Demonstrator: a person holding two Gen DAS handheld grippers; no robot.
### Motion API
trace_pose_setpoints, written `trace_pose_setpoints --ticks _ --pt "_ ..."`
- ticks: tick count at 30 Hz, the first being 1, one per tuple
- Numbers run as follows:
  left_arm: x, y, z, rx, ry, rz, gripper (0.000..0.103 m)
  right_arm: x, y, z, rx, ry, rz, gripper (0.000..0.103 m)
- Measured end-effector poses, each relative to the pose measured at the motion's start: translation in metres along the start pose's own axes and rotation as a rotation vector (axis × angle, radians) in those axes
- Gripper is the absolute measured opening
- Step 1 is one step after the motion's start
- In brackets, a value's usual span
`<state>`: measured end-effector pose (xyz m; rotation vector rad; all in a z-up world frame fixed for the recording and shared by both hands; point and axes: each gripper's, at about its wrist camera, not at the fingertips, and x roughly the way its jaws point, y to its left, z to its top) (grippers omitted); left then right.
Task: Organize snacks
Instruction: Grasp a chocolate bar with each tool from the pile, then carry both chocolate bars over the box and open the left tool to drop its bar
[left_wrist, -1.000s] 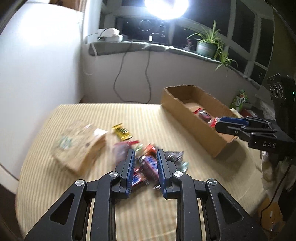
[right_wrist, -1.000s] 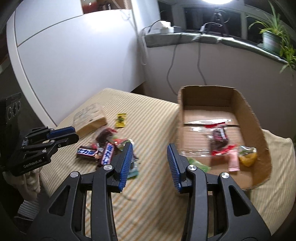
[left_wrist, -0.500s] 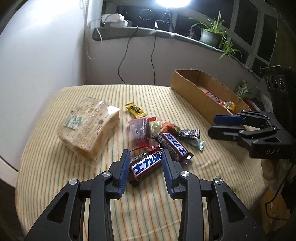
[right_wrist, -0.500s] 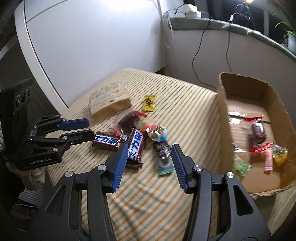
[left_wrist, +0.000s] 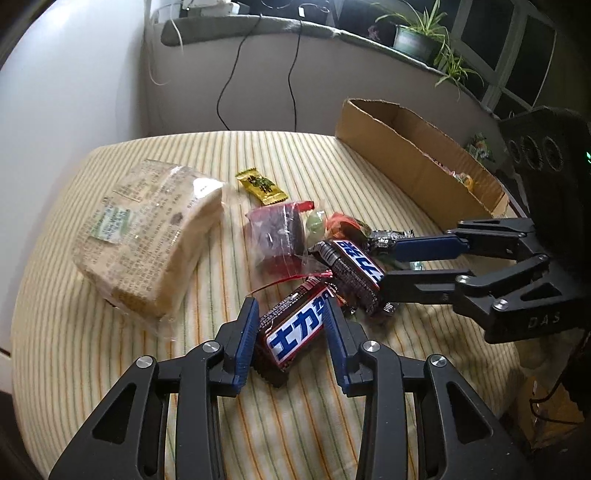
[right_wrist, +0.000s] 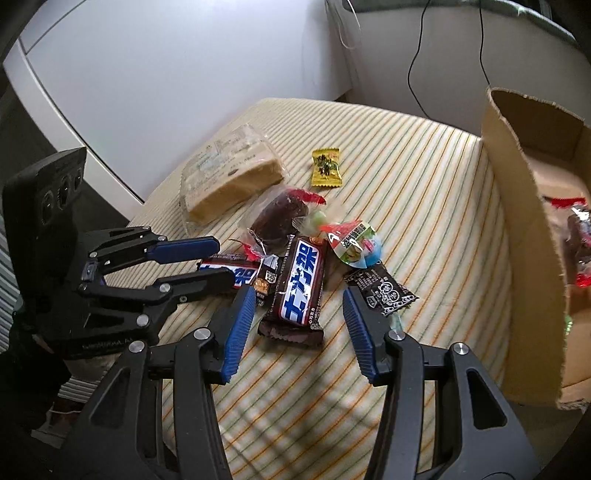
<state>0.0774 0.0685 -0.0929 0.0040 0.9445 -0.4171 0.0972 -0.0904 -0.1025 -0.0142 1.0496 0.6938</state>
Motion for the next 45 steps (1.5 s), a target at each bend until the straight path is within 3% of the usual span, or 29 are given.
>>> trace_pose_setpoints --ticks 9,12,15,20,34,45 --pt "0.002 -0.015 -0.004 0.071 0.024 0.027 0.035 0.019 0.002 0.006 -0.002 0.035 -0.014 0.052" --pt "0.010 -0.016 -0.002 0.082 0.034 0.051 0.047 0.024 0.003 0.008 -0.007 0.049 -0.017 0.045" --pt "0.014 -0.016 -0.002 0.082 0.043 0.045 0.047 0.027 0.006 0.008 -0.010 0.049 -0.019 0.036" --pt "0.016 -0.021 -0.006 0.085 0.040 0.036 0.029 0.026 0.005 0.006 -0.010 0.047 -0.026 0.030" --pt "-0.015 -0.030 -0.007 0.021 -0.045 0.007 0.027 -0.024 -0.003 -0.004 -0.010 -0.047 -0.022 0.029" --pt "-0.018 -0.056 0.046 0.033 -0.150 -0.033 0.027 -0.079 -0.044 0.017 0.040 -0.174 -0.090 0.029"
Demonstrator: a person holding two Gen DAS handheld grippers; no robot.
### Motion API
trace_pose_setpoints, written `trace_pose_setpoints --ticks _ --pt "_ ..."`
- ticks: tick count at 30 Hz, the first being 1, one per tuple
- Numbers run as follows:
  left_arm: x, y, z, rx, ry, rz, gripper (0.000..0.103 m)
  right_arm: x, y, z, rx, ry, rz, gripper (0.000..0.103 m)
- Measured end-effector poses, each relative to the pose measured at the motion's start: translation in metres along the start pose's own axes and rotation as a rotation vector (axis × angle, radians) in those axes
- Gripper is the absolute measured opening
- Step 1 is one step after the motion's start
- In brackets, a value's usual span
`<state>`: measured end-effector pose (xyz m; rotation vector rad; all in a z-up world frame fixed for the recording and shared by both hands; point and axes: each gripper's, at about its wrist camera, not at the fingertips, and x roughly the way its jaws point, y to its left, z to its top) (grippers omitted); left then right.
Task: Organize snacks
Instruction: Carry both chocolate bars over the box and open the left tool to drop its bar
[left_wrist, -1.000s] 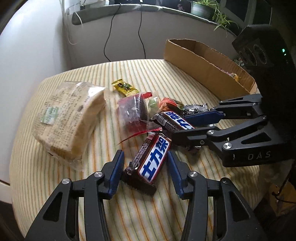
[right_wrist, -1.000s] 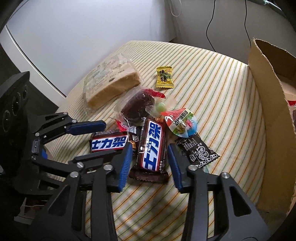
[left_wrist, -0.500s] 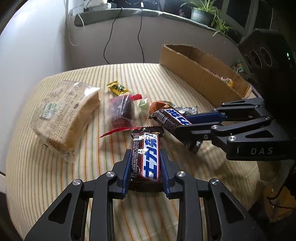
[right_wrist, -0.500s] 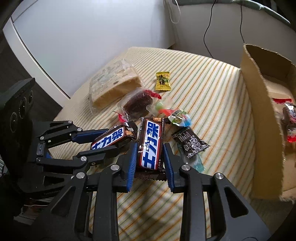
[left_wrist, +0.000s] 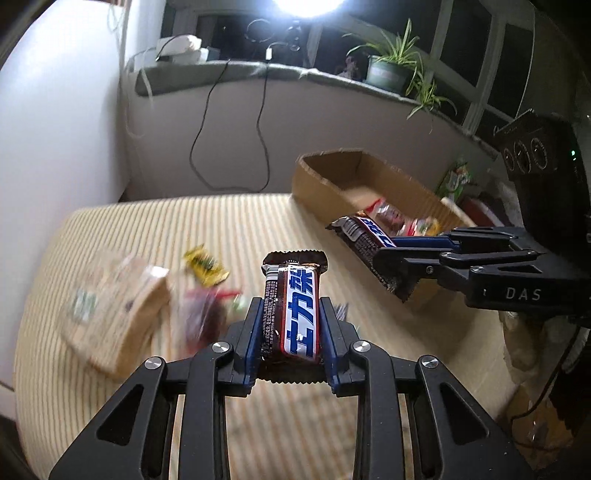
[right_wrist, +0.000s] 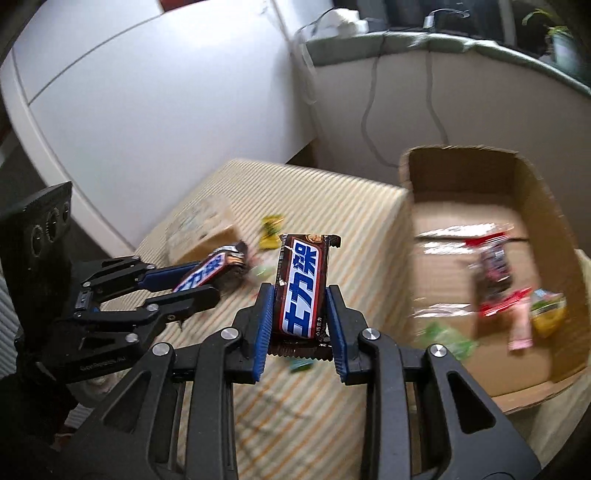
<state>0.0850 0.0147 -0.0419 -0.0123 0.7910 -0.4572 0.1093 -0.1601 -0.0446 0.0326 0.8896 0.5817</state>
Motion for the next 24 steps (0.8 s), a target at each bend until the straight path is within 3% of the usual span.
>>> trace_pose_setpoints --ticks 15,24 --pt "0.068 -0.050 0.076 0.064 -0.031 -0.029 0.027 -0.012 -0.106 0.038 0.103 -0.041 -0.156 0.029" --pt "0.105 -0.070 0.103 0.088 -0.016 -0.023 0.027 -0.013 -0.145 0.054 0.127 -0.033 -0.211 0.029"
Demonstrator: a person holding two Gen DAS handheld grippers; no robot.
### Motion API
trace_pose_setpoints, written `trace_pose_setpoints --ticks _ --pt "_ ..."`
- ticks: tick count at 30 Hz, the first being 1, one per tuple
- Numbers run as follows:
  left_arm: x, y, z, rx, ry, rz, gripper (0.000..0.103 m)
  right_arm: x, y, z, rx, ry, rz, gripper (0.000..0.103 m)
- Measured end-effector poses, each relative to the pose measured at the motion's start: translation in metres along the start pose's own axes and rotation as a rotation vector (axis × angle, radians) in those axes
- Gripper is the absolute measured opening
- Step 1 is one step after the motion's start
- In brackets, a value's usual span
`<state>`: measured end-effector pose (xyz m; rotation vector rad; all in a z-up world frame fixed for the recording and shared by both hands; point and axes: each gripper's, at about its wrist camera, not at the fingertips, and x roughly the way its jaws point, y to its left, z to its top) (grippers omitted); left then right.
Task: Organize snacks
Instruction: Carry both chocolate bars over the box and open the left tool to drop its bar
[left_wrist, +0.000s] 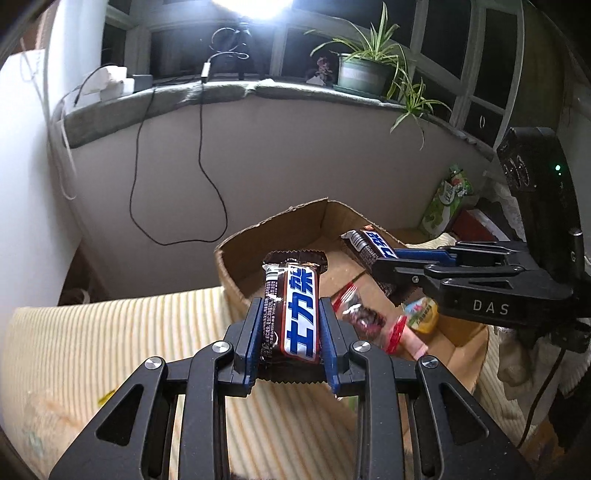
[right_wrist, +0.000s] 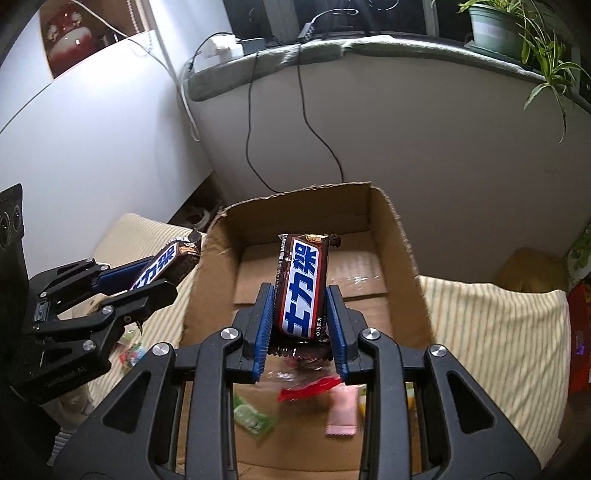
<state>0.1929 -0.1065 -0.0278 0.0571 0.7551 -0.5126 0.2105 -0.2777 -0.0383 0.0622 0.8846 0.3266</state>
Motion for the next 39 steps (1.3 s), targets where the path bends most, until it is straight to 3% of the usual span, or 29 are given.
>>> trace_pose_setpoints --ticks 9,26,27,29,31,36,39 --pt "0.020 -0.014 0.005 0.024 0.018 0.007 0.027 0.007 -0.015 0.002 0.016 0.009 -0.039 0.029" --pt "0.023 -0.023 0.009 0.049 0.014 0.010 0.028 0.007 -0.019 0.002 0.022 -0.001 -0.067 0.030" --pt "0.023 -0.023 0.009 0.049 0.013 0.010 0.028 0.006 -0.019 0.001 0.021 -0.002 -0.070 0.031" --pt "0.022 -0.023 0.008 0.049 0.012 0.011 0.028 0.005 -0.019 0.001 0.021 -0.007 -0.075 0.045" --pt "0.020 -0.022 0.008 0.048 0.010 0.012 0.028 0.004 -0.018 0.001 0.022 -0.017 -0.084 0.051" --pt "0.012 -0.021 0.006 0.044 0.001 0.012 0.028 -0.003 -0.014 0.001 0.020 -0.031 -0.101 0.054" --pt "0.004 -0.020 0.005 0.042 -0.008 0.016 0.028 -0.009 -0.009 0.000 0.014 -0.044 -0.110 0.062"
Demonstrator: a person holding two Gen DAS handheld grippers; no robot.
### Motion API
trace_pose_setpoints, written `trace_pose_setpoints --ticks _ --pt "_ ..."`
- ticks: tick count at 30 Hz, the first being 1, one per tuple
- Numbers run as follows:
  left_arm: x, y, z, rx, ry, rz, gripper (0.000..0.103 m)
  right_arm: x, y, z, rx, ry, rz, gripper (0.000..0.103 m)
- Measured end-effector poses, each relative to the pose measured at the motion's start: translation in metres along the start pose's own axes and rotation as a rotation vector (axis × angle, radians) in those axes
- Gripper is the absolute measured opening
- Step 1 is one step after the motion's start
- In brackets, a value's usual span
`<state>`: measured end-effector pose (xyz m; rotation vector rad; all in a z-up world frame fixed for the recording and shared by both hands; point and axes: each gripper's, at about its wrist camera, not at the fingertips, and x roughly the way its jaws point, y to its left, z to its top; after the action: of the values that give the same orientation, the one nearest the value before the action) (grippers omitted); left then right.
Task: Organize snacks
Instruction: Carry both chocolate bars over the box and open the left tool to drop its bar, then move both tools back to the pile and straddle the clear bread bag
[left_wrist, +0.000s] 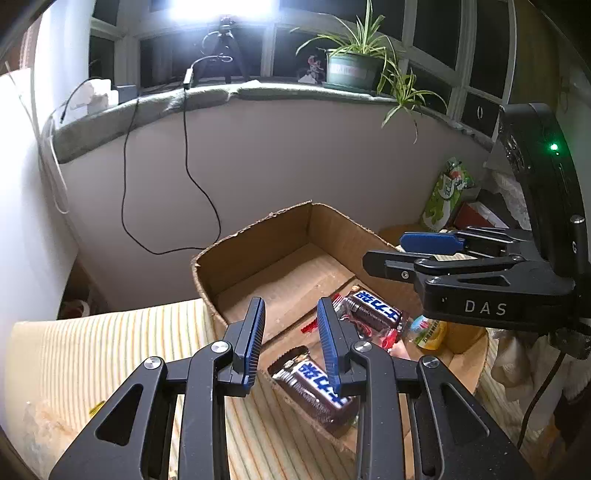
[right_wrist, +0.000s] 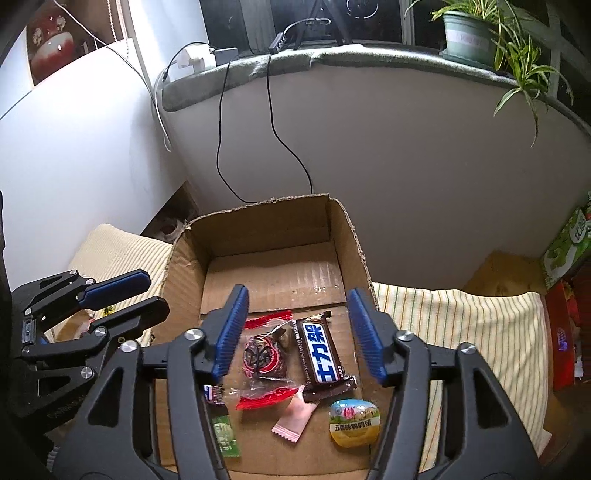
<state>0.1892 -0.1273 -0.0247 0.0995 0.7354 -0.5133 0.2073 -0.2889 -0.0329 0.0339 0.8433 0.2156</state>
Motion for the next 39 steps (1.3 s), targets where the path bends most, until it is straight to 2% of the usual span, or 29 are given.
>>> trace_pose_setpoints --ticks 3,8,9,15,19,21,29,39 --pt "-0.010 0.001 -0.002 -0.004 -0.014 0.004 0.034 -0.007 0.008 -0.001 -0.014 -0.010 -0.010 0.064" --pt "-0.029 0.003 -0.009 -0.005 -0.034 0.019 0.036 -0.019 0.024 -0.002 -0.039 -0.033 -0.008 0.073" --pt "-0.033 0.004 -0.010 -0.008 -0.038 0.023 0.044 -0.022 0.029 -0.002 -0.046 -0.039 -0.007 0.073" --pt "-0.061 0.018 -0.022 -0.045 -0.070 0.057 0.070 -0.032 0.053 -0.005 -0.070 -0.063 -0.001 0.082" --pt "-0.078 0.030 -0.033 -0.071 -0.074 0.090 0.073 -0.037 0.072 -0.008 -0.094 -0.071 0.015 0.090" --pt "-0.088 0.039 -0.041 -0.095 -0.076 0.109 0.080 -0.038 0.083 -0.010 -0.111 -0.073 0.028 0.092" --pt "-0.117 0.078 -0.078 -0.177 -0.070 0.177 0.080 -0.036 0.126 -0.018 -0.193 -0.052 0.077 0.092" --pt "-0.144 0.127 -0.130 -0.320 -0.042 0.235 0.080 -0.018 0.173 -0.022 -0.260 -0.001 0.184 0.092"
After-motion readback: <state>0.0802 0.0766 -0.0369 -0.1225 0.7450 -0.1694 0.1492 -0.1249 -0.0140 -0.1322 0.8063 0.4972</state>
